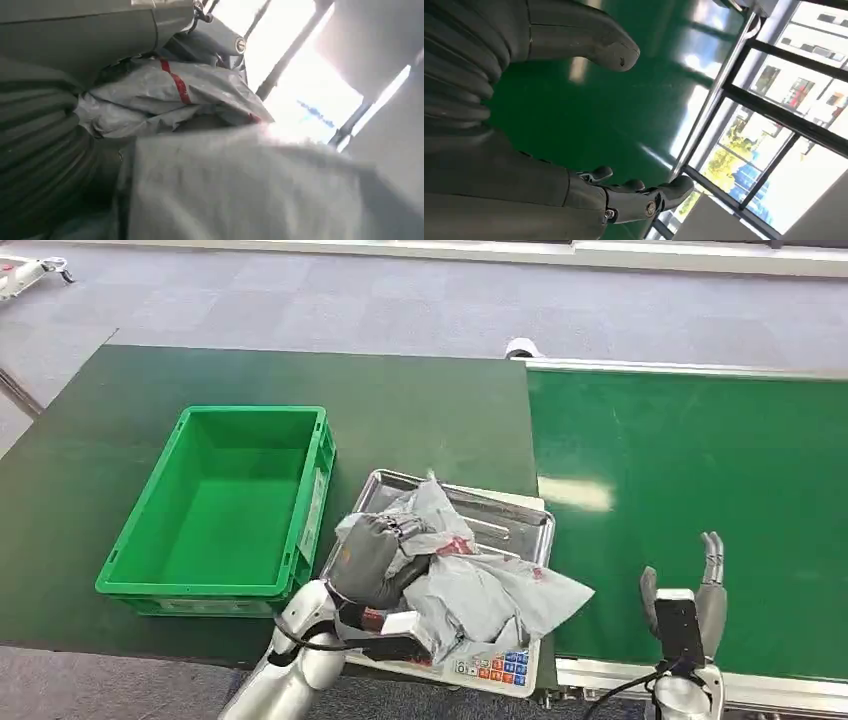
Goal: Moved the parcel from conveyor to table for the left to box.
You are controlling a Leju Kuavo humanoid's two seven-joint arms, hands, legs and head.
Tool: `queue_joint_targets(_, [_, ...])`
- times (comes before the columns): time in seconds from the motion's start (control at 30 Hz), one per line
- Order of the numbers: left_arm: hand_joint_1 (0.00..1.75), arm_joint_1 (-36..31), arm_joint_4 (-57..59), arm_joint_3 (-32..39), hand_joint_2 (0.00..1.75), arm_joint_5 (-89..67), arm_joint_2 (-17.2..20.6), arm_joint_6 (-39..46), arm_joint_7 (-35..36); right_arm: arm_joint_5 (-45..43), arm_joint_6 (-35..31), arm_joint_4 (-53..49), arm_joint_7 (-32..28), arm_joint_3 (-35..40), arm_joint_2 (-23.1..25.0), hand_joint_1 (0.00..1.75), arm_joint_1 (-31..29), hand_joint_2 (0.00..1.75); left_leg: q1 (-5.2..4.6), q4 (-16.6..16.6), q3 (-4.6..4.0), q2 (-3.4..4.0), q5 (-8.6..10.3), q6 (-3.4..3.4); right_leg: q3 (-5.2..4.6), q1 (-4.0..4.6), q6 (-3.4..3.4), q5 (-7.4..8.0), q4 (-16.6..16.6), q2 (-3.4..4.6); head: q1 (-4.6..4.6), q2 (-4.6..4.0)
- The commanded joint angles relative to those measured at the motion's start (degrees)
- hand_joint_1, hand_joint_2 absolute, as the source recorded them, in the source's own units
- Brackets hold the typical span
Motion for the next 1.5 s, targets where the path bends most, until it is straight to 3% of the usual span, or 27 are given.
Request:
queue_joint_targets(0.03, [1.75, -0.5, -14.2, 7.3, 1.75, 16.6, -1.9, 19.3, -4.0, -0.9, -1.6, 3.5, 0.2, -0.4, 1.7, 0.00, -2.8, 1.75, 0.04, 0.0, 0.00, 0.11, -0.02, -0.03, -0.02, 0.05, -0.06, 0.02, 0.0, 0.06, 0.00, 0.00])
queue_joint_targets(0.27, [1.75, -0.5, -14.2, 7.3, 1.75, 16.6, -1.9, 19.3, -4.0, -0.9, -1.6, 3.5, 0.2, -0.4, 1.7, 0.00, -2.8, 1.75, 0.08, 0.0, 0.05, 0.10, -0.02, -0.01, 0.10, 0.09, -0.04, 0.04, -0.1, 0.06, 0.00, 0.00])
queue_joint_targets(0.37, [1.75, -0.6, -13.9, 14.6, 1.75, 13.4, -5.2, 19.3, -4.0, -1.0, -2.5, 4.9, 0.2, 0.7, 1.1, 0.00, -3.0, 1.75, 0.06, 0.0, 0.05, 0.11, -0.02, -0.01, 0.08, 0.06, -0.04, 0.03, -0.1, 0.07, 0.00, 0.00])
queue_joint_targets(0.53, [1.75, -7.7, -5.2, 39.4, 1.75, -3.4, -12.0, 19.3, -4.0, -0.6, -4.6, 6.7, 0.2, 1.4, 1.1, 0.00, -2.8, 1.75, 0.06, 0.0, 0.08, 0.11, 0.01, -0.04, 0.11, 0.07, -0.07, 0.06, -0.1, 0.07, 0.00, 0.00])
queue_joint_targets(0.67, [1.75, -15.2, 3.5, 60.9, 1.75, -17.9, -12.0, 19.3, -4.0, -0.1, -5.3, 7.0, 0.2, 1.9, 1.2, 0.00, -2.5, 1.75, 0.09, -0.1, 0.21, 0.25, 0.06, -0.08, 0.17, 0.11, -0.12, 0.14, -0.1, 0.20, 0.00, 0.00])
queue_joint_targets(0.77, [1.75, -17.2, 6.7, 68.1, 1.75, -19.3, -12.0, 19.3, -4.0, -0.6, -4.8, 7.8, 0.2, 2.0, 1.0, 0.00, -3.0, 1.75, 0.10, -0.2, 0.33, 0.40, 0.11, -0.12, 0.19, 0.15, -0.15, 0.19, -0.2, 0.30, 0.00, 0.00])
queue_joint_targets(0.97, [1.75, -17.5, 6.4, 73.9, 1.75, -24.0, -12.0, 19.3, -4.0, -0.8, -3.3, 8.1, 0.2, 2.6, 0.5, 0.00, -2.8, 1.75, 0.18, -0.1, 0.23, 0.25, 0.07, -0.14, 0.17, 0.19, -0.12, 0.07, -0.1, 0.13, -0.02, 0.00])
queue_joint_targets(1.13, [1.75, -17.8, 8.3, 74.6, 1.75, -26.1, -12.0, 19.3, -4.0, -0.9, -3.5, 8.4, 0.2, 2.9, 0.1, 0.00, -2.8, 1.75, 0.17, -0.1, 0.16, 0.09, 0.08, -0.13, 0.17, 0.17, -0.11, 0.05, -0.1, 0.05, 0.00, 0.00])
queue_joint_targets(1.17, [1.75, -17.2, 9.8, 72.0, 1.75, -25.5, -12.0, 19.3, -2.7, 1.4, -1.9, 7.0, 0.4, 0.5, 1.0, 0.00, -2.3, 1.75, 0.16, 0.0, 0.05, 0.03, 0.07, -0.11, 0.08, 0.15, -0.10, 0.04, 0.0, 0.01, -0.02, 0.00])
queue_joint_targets(1.23, [0.00, -18.6, 13.2, 72.2, 1.75, -25.7, -12.0, 19.3, -4.0, 0.7, -2.7, 7.4, 0.2, 1.1, 0.6, 0.00, -2.4, 1.75, 0.17, -0.1, 0.14, -0.08, 0.13, -0.10, 0.22, 0.18, -0.13, 0.06, -0.1, -0.13, 0.00, 0.00])
queue_joint_targets(1.37, [0.00, -18.0, 21.7, 62.2, 1.75, -20.1, -11.3, 19.3, -4.0, -1.8, -4.2, 7.6, 0.2, 4.0, -0.8, 0.00, -2.3, 1.75, 0.13, -0.1, 0.04, -0.29, 0.18, -0.09, 0.17, 0.14, -0.11, 0.06, -0.1, -0.34, 0.00, 0.00])
queue_joint_targets(1.43, [0.00, -20.3, 32.7, 56.3, 1.75, -19.5, -9.4, 19.3, -2.4, -2.4, -4.1, 8.4, 0.2, 4.6, -1.3, 0.00, -3.1, 1.75, 0.09, -0.1, 0.09, -0.19, 0.14, -0.09, 0.14, 0.10, -0.10, 0.04, -0.1, -0.24, -0.02, 0.00])
queue_joint_targets(1.5, [0.00, -20.6, 33.9, 54.7, 1.75, -18.7, -9.0, 19.3, -1.4, -2.6, -4.2, 8.6, 0.2, 4.7, -1.3, 0.00, -3.3, 1.75, 0.12, -0.1, 0.03, -0.33, 0.19, -0.08, 0.15, 0.13, -0.09, 0.05, -0.1, -0.39, 0.00, 0.00])
